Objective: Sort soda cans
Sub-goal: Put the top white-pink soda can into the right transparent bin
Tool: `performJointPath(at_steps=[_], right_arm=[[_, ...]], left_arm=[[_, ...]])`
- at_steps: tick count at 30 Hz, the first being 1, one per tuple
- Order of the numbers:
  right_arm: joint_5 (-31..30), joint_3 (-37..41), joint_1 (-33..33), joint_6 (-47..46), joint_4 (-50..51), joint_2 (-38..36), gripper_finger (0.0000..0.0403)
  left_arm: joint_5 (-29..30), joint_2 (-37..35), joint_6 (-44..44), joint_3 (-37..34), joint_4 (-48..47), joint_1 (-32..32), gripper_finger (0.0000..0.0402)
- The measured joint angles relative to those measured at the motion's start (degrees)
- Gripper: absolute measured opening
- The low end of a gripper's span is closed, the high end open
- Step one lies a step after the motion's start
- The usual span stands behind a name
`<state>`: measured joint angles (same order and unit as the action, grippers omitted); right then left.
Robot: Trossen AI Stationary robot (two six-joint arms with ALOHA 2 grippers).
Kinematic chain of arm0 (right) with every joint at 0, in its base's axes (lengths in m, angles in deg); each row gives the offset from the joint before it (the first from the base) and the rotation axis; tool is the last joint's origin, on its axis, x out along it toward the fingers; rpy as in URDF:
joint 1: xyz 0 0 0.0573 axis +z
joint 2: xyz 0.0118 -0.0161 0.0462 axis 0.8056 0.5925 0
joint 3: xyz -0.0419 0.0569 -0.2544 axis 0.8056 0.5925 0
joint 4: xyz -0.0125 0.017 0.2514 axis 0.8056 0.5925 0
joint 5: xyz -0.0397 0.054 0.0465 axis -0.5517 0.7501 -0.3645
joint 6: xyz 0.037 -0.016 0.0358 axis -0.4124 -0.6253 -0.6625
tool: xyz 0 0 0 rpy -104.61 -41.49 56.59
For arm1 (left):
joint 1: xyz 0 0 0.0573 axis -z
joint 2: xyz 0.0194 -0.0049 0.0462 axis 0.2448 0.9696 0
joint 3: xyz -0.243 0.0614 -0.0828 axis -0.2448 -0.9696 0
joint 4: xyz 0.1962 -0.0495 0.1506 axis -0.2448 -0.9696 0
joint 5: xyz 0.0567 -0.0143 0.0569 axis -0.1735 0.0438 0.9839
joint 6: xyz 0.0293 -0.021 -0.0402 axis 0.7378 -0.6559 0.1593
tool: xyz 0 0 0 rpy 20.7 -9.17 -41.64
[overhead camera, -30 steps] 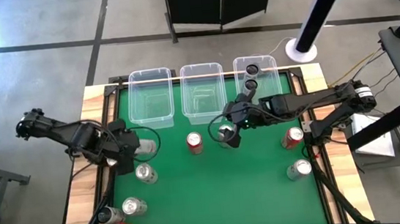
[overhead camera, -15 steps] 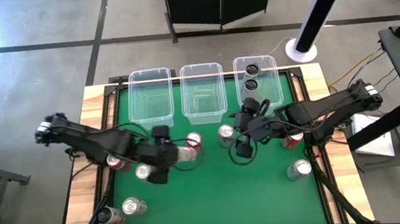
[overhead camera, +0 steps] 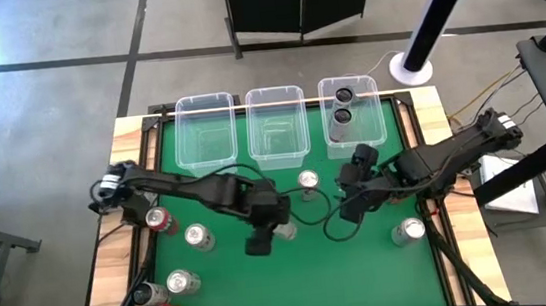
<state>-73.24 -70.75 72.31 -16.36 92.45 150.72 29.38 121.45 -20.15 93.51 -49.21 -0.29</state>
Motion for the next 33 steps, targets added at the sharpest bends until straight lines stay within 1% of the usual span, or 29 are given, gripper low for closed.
performJointPath(at_steps=[4, 7, 11, 14, 19, 20, 23, 25, 29, 33], right_arm=[[0.1, 0.9, 1.9, -3.3, 0.5, 0.0, 0.0361], [0.2, 1.5, 3.1, -5.9, 0.7, 0.0, 0.0361], [0.3, 1.9, 4.2, -8.6, 0.7, 0.0, 0.0361], [0.5, 2.0, 4.8, -8.9, 0.6, 0.0, 0.0361], [0.6, 2.0, 5.1, -10.1, 0.6, 0.0, 0.0361], [0.9, 2.0, 5.1, -10.9, 0.5, 0.0, 0.0361], [2.3, 2.1, 5.2, -12.0, 0.4, 0.0, 0.0361], [2.9, 2.3, 5.7, -12.1, 0.3, 0.0, 0.0361], [3.6, 2.5, 6.6, -12.7, 0.2, 0.0, 0.0361], [3.5, 2.6, 7.4, -12.8, -0.1, 0.0, 0.0361]], left_arm=[[-0.8, 4.2, -1.3, 5.6, -3.0, -0.8, 0.0234], [-3.8, 6.9, -3.5, 8.2, -4.2, -1.6, 0.0234], [-8.5, 9.7, -5.0, 9.8, -4.6, -2.1, 0.0234], [-10.1, 11.4, -5.1, 10.4, -4.9, -2.1, 0.0234], [-10.2, 12.1, -4.3, 10.2, -4.8, -2.1, 0.0234], [-9.8, 12.0, -4.0, 10.0, -4.9, -2.1, 0.0238], [-8.7, 12.0, -3.8, 9.5, -4.8, -2.1, 0.0265], [-8.8, 12.0, -3.7, 9.2, -3.8, -2.2, 0.0274], [-8.8, 12.0, -3.2, 8.4, -3.1, -2.1, 0.0266], [-8.7, 12.0, -0.9, 7.3, -2.2, -2.1, 0.0260]])
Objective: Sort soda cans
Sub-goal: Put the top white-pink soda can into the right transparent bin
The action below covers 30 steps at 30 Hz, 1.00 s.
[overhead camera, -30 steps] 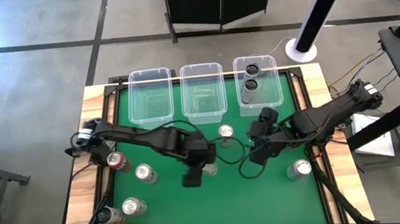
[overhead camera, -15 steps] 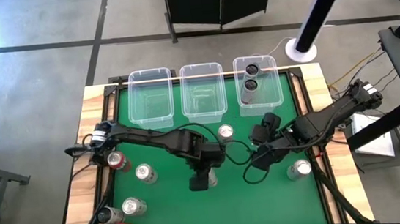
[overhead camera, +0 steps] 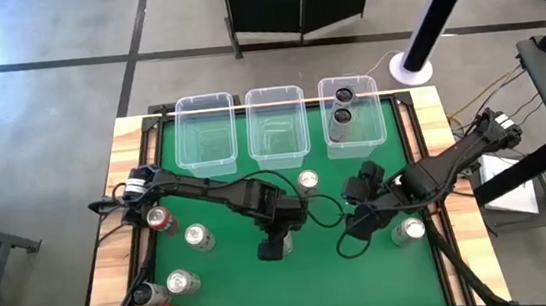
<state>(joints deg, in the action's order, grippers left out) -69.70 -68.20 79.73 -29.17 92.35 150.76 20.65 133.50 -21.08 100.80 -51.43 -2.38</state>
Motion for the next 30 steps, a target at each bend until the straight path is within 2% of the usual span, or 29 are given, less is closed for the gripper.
performJointPath(at_steps=[3, 9, 14, 17, 23, 30], right_arm=[[0.6, 0.4, 0.3, -0.4, -1.5, 0.0, 0.0361], [5.6, 2.1, 0.7, 1.7, -6.0, 1.7, 0.0361], [6.0, 4.2, 1.9, 6.3, -12.4, 3.7, 0.0361], [4.7, 5.6, 2.2, 8.3, -17.8, 4.9, 0.0361], [1.0, 9.0, 2.3, 14.9, -35.0, 7.9, 0.0361], [-1.1, 9.6, 1.4, 24.3, -51.7, 13.4, 0.0361]], left_arm=[[0.0, -0.1, 0.2, -1.1, 1.3, 0.0, 0.0265], [0.0, -0.2, 0.1, -1.4, 3.3, 0.1, 0.0286], [-0.2, -0.2, -0.1, -1.3, 3.0, 0.4, 0.0296], [-0.3, -0.2, -0.1, -1.3, 1.5, 0.6, 0.0297], [0.2, -1.3, -2.1, -1.3, 0.6, 1.7, 0.0298], [7.0, -4.2, -3.9, -1.3, -7.2, 5.2, 0.0297]])
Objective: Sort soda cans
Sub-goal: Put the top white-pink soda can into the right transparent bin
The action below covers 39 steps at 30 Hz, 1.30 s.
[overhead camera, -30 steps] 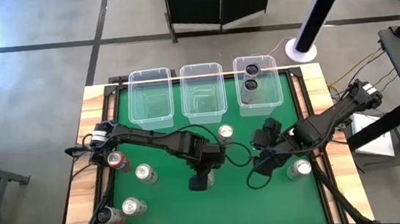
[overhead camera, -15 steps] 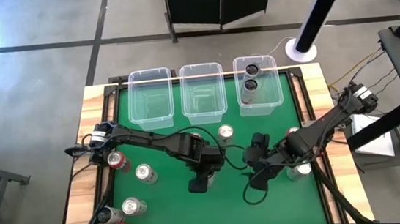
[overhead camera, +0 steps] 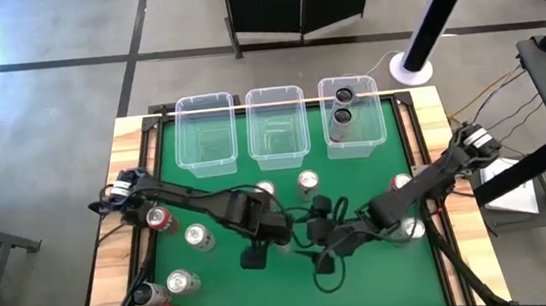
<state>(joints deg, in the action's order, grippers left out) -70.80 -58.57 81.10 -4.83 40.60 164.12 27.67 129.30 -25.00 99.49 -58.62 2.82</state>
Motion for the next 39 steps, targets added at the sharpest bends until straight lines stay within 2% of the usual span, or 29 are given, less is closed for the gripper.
performJointPath(at_steps=[5, 9, 12, 18, 25, 28, 33, 36, 39], right_arm=[[0.0, -3.7, -2.5, 5.0, -1.2, 4.0, 0.0361], [3.4, -7.7, -4.7, 8.6, -0.7, 6.1, 0.0361], [7.9, -9.9, -6.1, 9.0, 0.1, 7.3, 0.0361], [13.8, -10.5, -8.1, 9.4, 0.6, 9.5, 0.0361], [14.3, -10.5, -8.5, 8.3, 0.6, 11.8, 0.0361], [14.4, -10.5, -8.7, 7.3, 0.8, 12.8, 0.0359], [14.5, -10.6, -9.0, 5.7, 1.4, 13.3, 0.0318], [14.3, -10.6, -9.0, 5.7, 1.7, 13.0, 0.0277], [14.4, -11.8, -9.0, 6.4, 4.3, 12.2, 0.0246]], left_arm=[[1.9, -4.5, -2.7, -3.8, -0.5, 1.8, 0.0291], [2.0, -11.7, -6.3, -14.0, 6.6, 2.6, 0.0288], [2.4, -17.8, -9.1, -24.0, 16.5, 3.4, 0.0288], [8.9, -28.2, -11.5, -42.1, 40.9, 5.1, 0.0287], [15.0, -36.1, -12.3, -59.8, 68.6, 7.0, 0.0287], [18.5, -38.3, -9.4, -67.2, 82.6, 7.5, 0.0287], [20.1, -40.0, -5.5, -77.6, 104.4, 6.9, 0.0287], [20.2, -40.7, -4.2, -81.3, 111.0, 6.2, 0.0287], [23.5, -41.4, -2.4, -82.4, 113.9, 5.8, 0.0287]])
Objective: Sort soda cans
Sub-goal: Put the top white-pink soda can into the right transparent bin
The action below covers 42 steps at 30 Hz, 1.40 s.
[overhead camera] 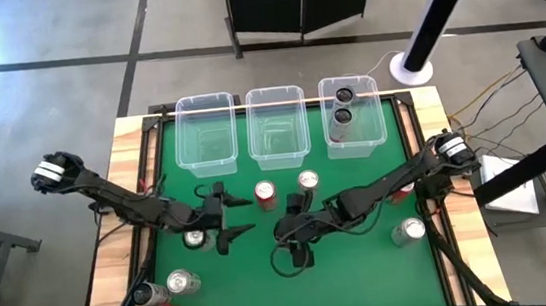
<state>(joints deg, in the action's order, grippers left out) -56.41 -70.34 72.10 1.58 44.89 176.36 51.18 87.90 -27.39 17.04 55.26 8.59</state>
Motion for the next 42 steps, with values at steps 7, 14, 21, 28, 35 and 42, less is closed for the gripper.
performJointPath(at_steps=[7, 14, 21, 28, 35, 42], right_arm=[[-10.3, -2.5, -0.2, 3.3, 9.3, -10.4, 0.0246], [-34.7, -0.4, -4.2, 2.2, 24.5, -28.3, 0.0246], [-36.0, 5.0, -22.9, -4.3, 34.3, -39.4, 0.0246], [-32.2, 10.1, -35.4, -6.1, 35.7, -44.3, 0.0246], [-24.9, 19.6, -43.9, -7.9, 27.4, -44.2, 0.0246], [-19.2, 28.5, -50.3, -9.0, 16.4, -43.7, 0.0246]], left_arm=[[2.6, -2.3, 8.4, 0.0, 6.1, -3.7, 0.0288], [2.6, -4.2, 12.0, -0.1, 6.7, -7.0, 0.0288], [2.5, -2.3, 12.0, 0.1, 8.9, -9.9, 0.0288], [2.5, -2.6, 11.8, 0.2, 8.7, -12.9, 0.0288], [2.4, -3.2, 13.2, 0.2, 8.7, -14.0, 0.0288], [2.3, -4.3, 15.0, 0.2, 7.8, -14.1, 0.0288]])
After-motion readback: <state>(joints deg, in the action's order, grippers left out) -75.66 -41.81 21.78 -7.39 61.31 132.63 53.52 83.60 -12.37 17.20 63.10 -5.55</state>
